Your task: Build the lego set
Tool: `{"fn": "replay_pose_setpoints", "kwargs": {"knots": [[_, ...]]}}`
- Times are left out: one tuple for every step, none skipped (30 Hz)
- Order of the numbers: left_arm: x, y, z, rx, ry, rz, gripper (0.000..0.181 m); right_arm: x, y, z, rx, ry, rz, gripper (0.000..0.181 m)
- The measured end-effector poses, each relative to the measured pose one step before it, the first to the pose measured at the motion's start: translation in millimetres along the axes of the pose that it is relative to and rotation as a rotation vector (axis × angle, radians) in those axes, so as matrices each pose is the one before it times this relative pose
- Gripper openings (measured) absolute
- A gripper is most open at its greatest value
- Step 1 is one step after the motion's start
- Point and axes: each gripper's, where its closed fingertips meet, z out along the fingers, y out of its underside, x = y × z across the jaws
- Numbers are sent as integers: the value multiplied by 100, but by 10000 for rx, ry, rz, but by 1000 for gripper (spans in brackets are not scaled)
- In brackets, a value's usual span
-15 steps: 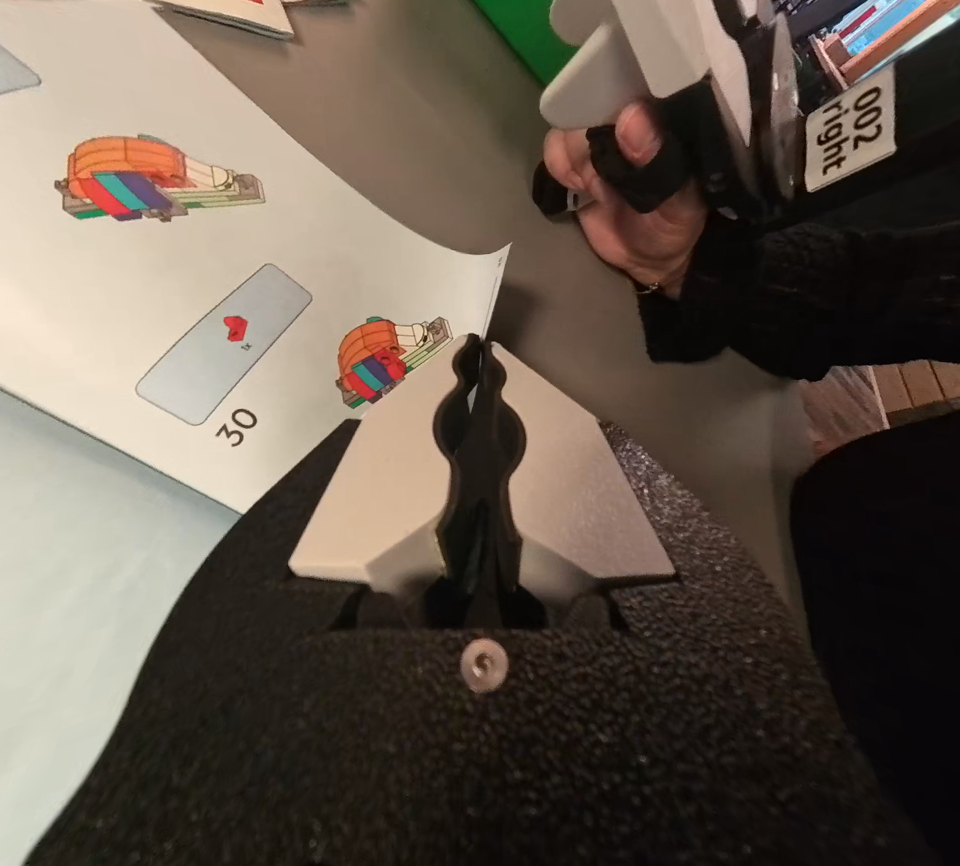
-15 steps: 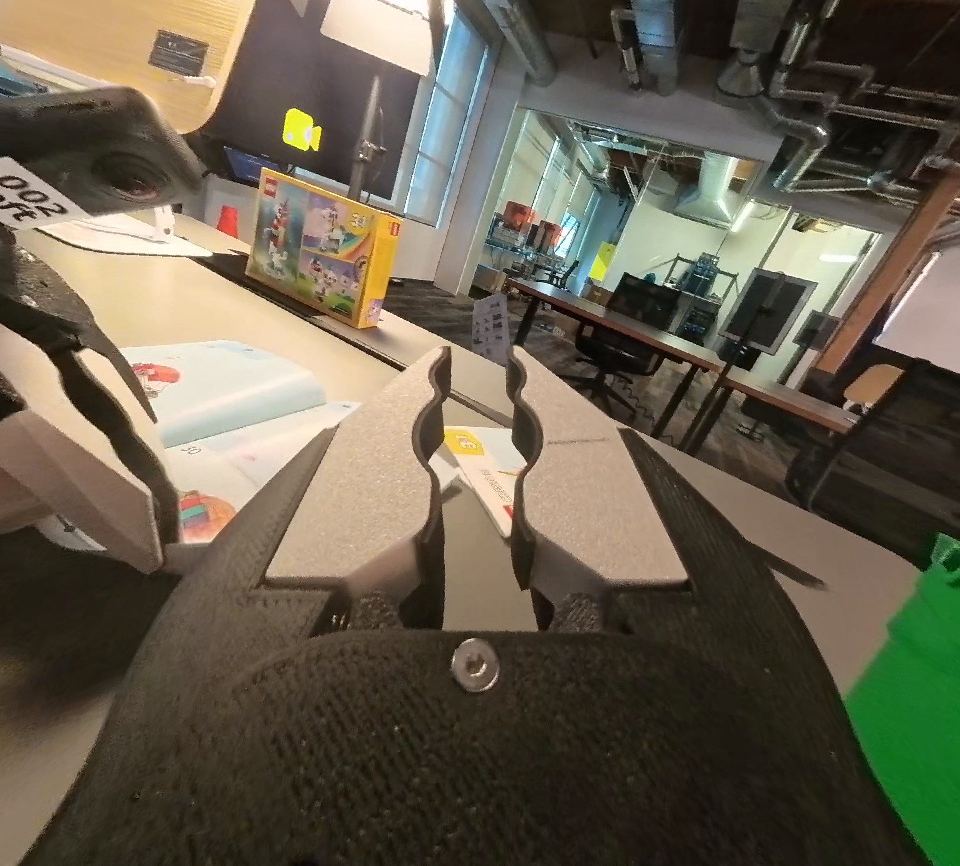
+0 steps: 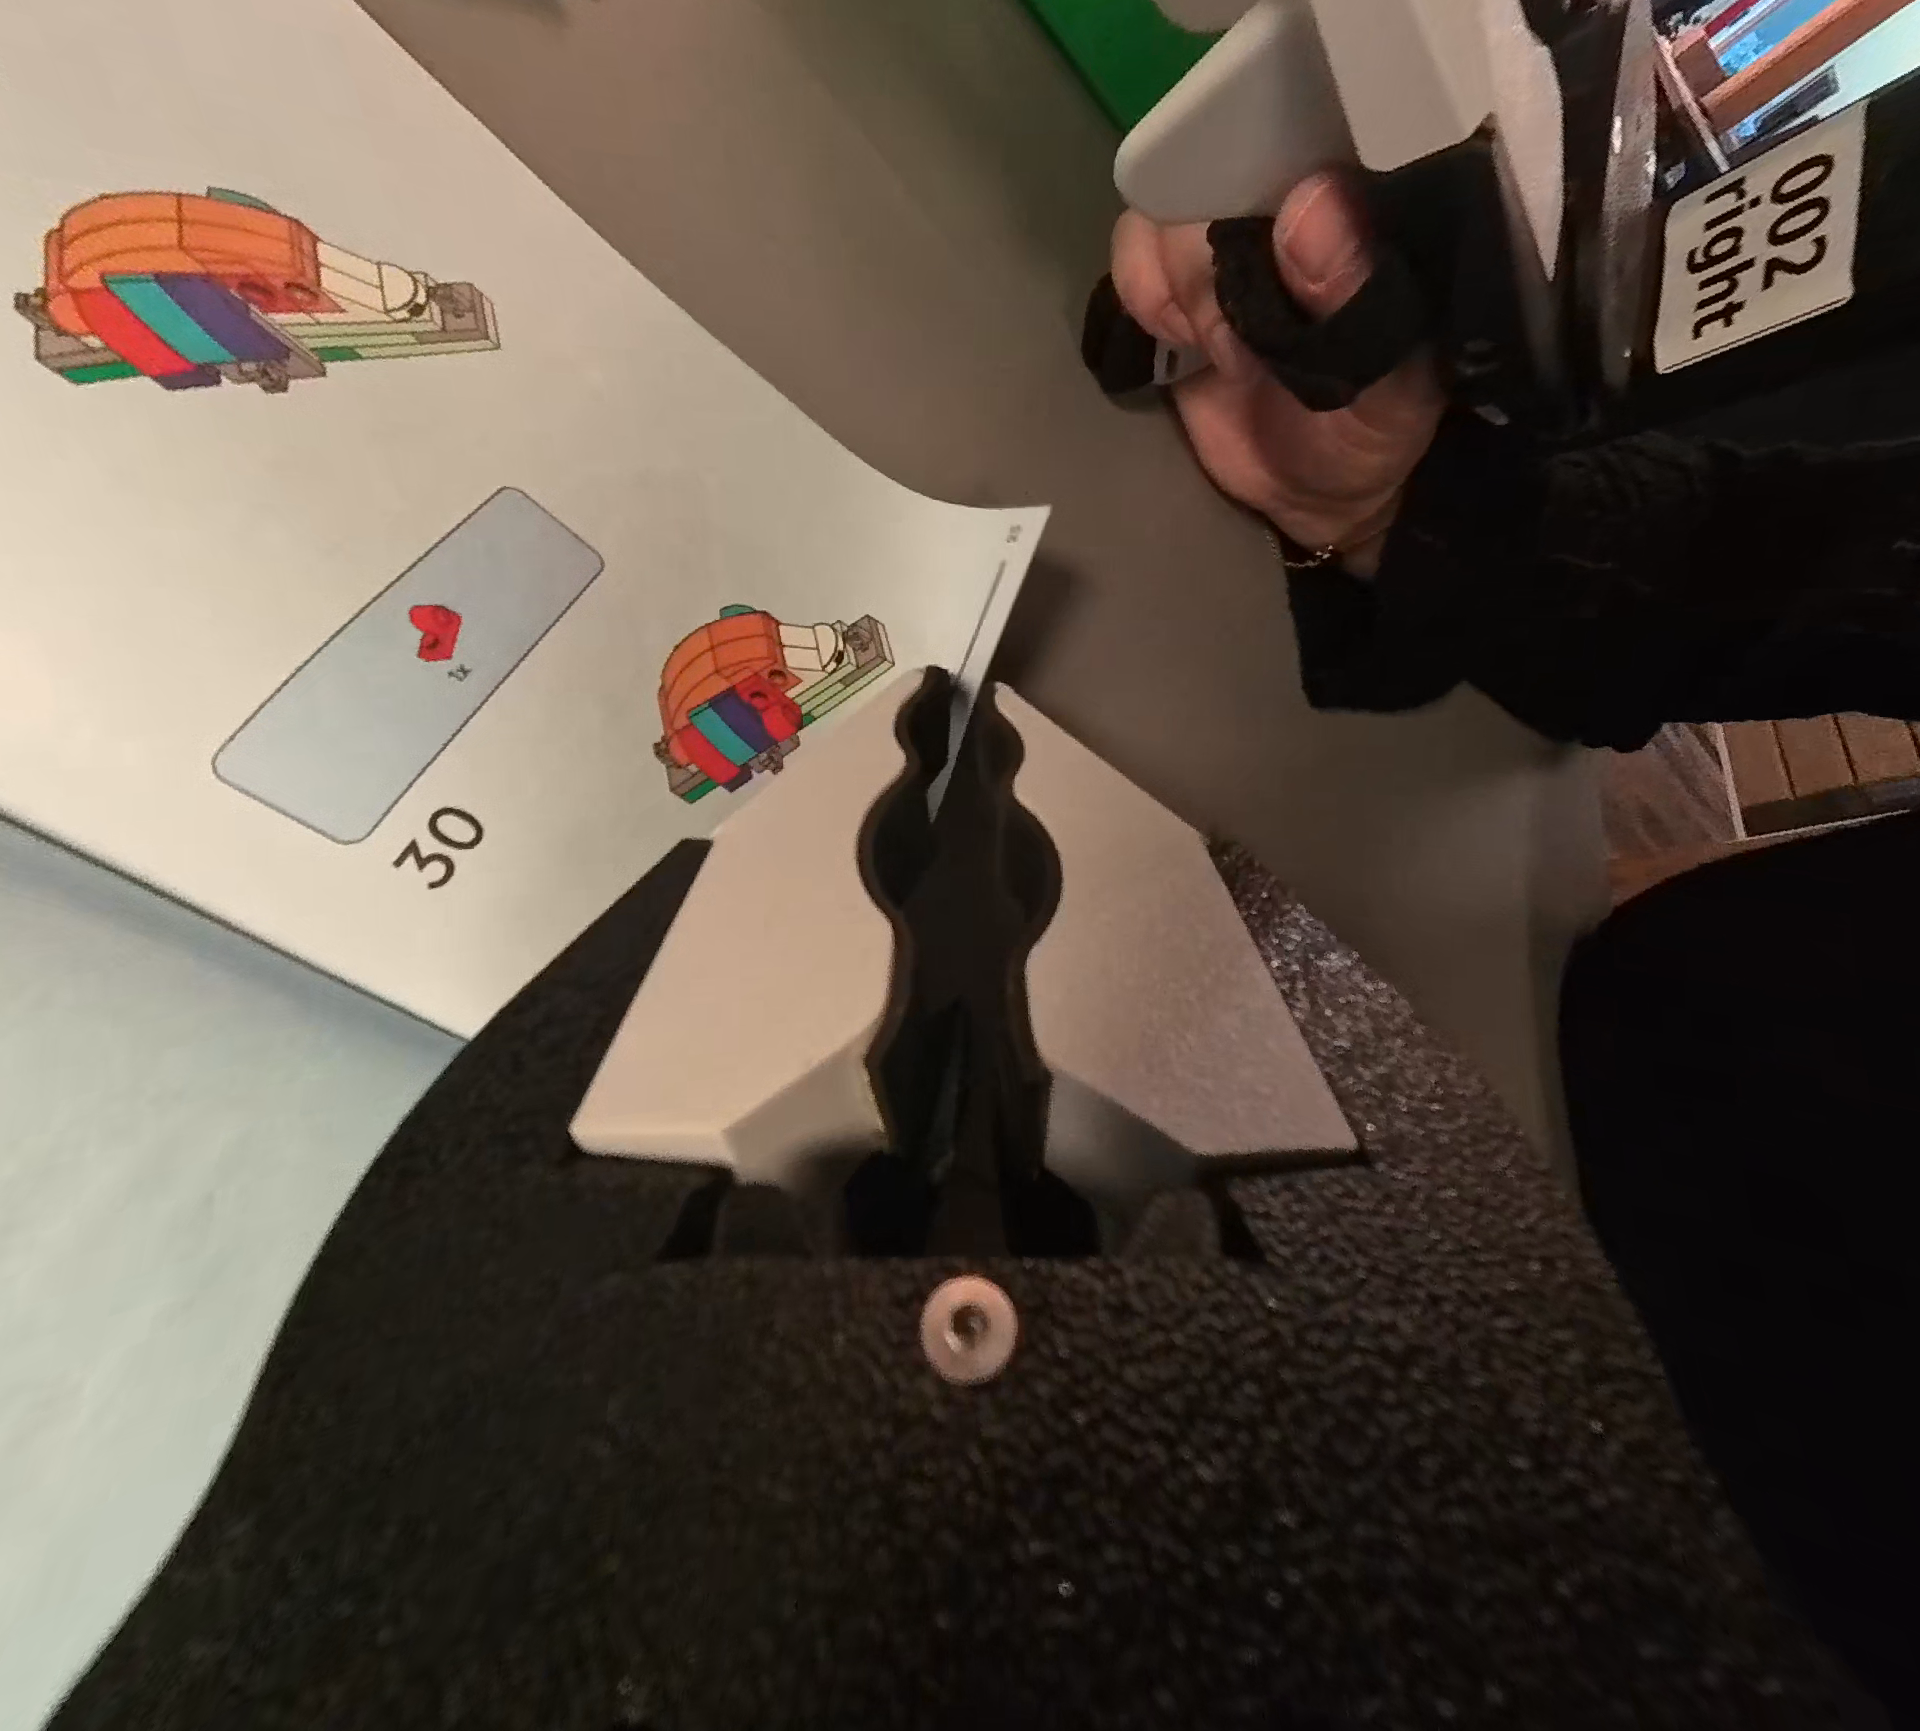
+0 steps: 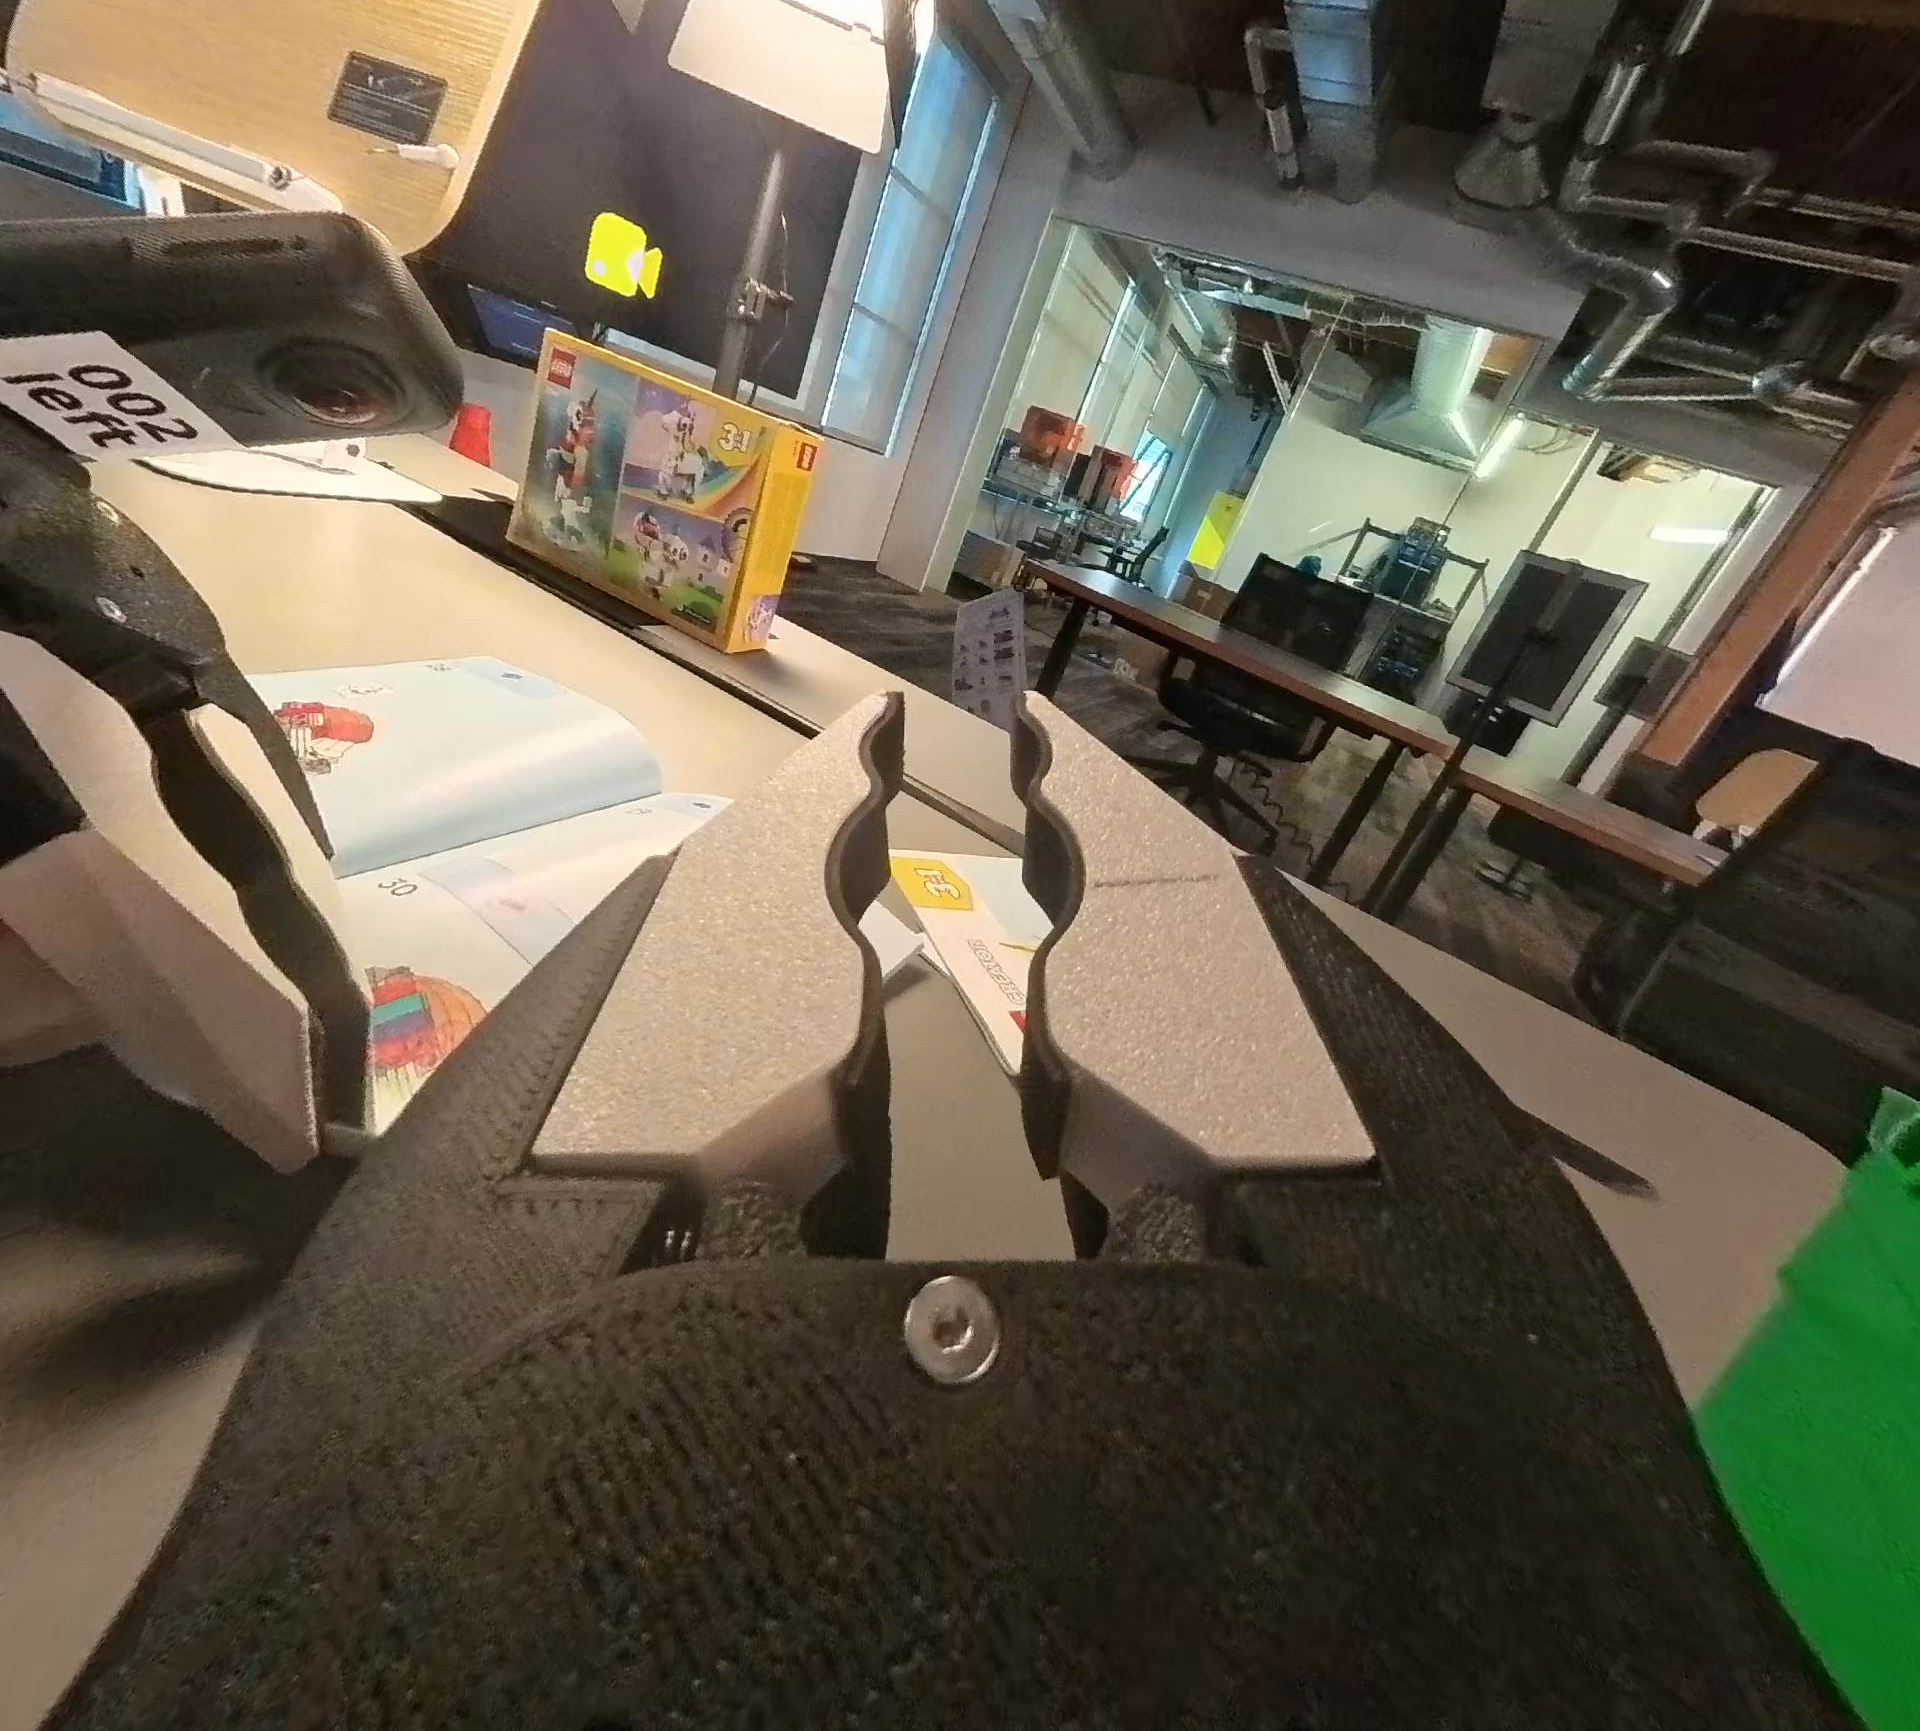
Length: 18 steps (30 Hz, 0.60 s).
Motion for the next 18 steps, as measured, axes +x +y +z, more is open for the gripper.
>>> {"fn": "replay_pose_setpoints", "kwargs": {"knots": [[-6, -2, 0, -5, 20, -38, 3, -28, 24, 14, -6, -19, 7, 19], [14, 6, 6, -14, 32, -34, 3, -34, 24, 30, -13, -21, -2, 19], [26, 5, 3, -8, 40, -32, 3, -20, 4, 9, 2, -7, -6, 19], [22, 12, 4, -16, 46, -37, 4, -40, -18, 4, 7, -18, -4, 18], [38, 26, 7, -28, 55, -33, 4, -45, 0, 8, 3, -20, -9, 18], [40, 45, 12, -35, 56, -30, 4, -38, -6, -2, 3, -12, -16, 18], [4, 4, 6, -13, 24, -36, 4, -31, -10, 11, 3, -15, -14, 18], [-19, 13, 12, -22, 10, -21, 3, -40, -2, 9, 4, -18, -12, 18], [-3, 29, 16, -31, 6, -12, 3, -44, -5, 8, 3, -14, -12, 18], [-14, 8, 12, -8, 1, -10, 2, -31, -7, 11, 3, -14, 0, 18], [0, -7, -2, 5, 9, -13, 2, -36, -10, 5, 7, -21, 9, 18], [9, 8, 4, -1, 7, -7, 2, -30, -14, 15, 5, -20, 6, 18], [5, -3, -5, 0, 6, -7, 2, -34, 1, -3, 1, -14, -10, 18], [3, 2, -7, -2, 9, -17, 2, -14, 4, 9, 2, -6, -12, 18], [7, 0, 9, -5, 17, -19, 2, -30, -10, 0, 2, -13, -9, 18], [1, 1, -1, -1, 22, -31, 2, -23, -7, 9, 1, -6, -7, 18], [-10, -3, -6, -1, 16, -37, 2, -16, 6, -3, 0, -6, -8, 18], [6, -6, -6, -2, 19, -33, 2, -17, -5, 11, 2, -8, -7, 18]]}}
